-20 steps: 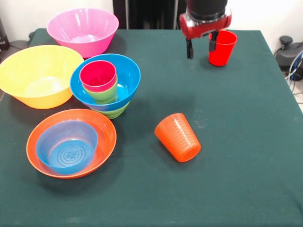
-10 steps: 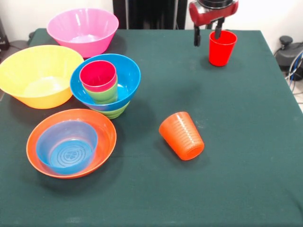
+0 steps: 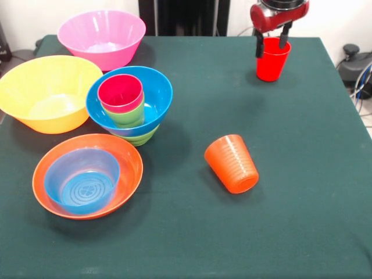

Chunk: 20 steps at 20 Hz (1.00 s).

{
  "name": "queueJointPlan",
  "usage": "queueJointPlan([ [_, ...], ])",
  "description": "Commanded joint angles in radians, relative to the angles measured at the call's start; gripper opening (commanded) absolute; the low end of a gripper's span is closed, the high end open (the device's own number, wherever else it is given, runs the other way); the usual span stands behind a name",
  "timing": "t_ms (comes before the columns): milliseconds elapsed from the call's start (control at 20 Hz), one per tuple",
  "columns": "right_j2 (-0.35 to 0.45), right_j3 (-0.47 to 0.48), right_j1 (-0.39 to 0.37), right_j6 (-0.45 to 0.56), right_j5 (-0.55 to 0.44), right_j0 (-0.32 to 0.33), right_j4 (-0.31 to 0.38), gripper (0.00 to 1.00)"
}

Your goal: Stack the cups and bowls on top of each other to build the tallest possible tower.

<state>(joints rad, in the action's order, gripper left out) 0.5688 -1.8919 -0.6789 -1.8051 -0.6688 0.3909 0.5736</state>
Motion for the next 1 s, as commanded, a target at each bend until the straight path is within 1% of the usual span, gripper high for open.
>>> queueJointPlan([
  [50,-0.083,-0.04,0.055,-0.085,0.053,-0.038,0.056,1.0],
  [250,-0.11,-0.029,0.072,-0.081,0.037,-0.058,0.055,1.0],
  [400,-0.135,-0.024,0.081,-0.076,0.005,-0.077,0.055,1.0],
  [550,-0.152,-0.018,0.093,-0.079,0.014,-0.091,0.054,1.0],
  [750,-0.176,-0.005,0.113,-0.075,-0.002,-0.112,0.05,1.0],
  [1000,-0.201,0.016,0.146,-0.079,0.021,-0.139,0.046,1.0],
])
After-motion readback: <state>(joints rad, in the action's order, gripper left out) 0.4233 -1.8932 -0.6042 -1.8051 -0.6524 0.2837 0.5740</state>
